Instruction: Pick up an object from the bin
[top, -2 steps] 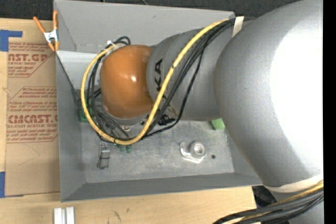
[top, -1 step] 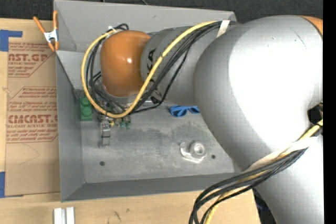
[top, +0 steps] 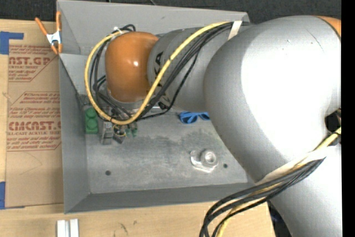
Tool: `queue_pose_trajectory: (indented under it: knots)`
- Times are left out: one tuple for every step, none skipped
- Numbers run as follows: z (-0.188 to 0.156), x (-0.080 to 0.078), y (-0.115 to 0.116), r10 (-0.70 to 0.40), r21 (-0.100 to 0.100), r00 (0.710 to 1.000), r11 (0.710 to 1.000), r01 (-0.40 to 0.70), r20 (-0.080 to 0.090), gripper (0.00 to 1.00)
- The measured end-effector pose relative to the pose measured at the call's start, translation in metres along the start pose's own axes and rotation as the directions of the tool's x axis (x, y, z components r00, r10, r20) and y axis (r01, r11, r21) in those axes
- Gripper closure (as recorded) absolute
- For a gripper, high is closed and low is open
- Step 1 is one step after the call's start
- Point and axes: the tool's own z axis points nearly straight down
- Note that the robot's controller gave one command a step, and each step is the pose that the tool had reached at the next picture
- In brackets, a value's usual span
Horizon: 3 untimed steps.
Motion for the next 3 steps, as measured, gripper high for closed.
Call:
queue_pose_trajectory:
  knots:
    - [0.0,0.0,0.0,0.0,0.0,1.0,1.0,0.0,0.0,0.0]
    - [-0.005,0.001,-0.025,0.542,0.002,0.841,0.841,-0.542,0.0,0.0]
    - [-0.005,0.001,-0.024,0.541,0.0,0.841,0.841,-0.541,0.0,1.0]
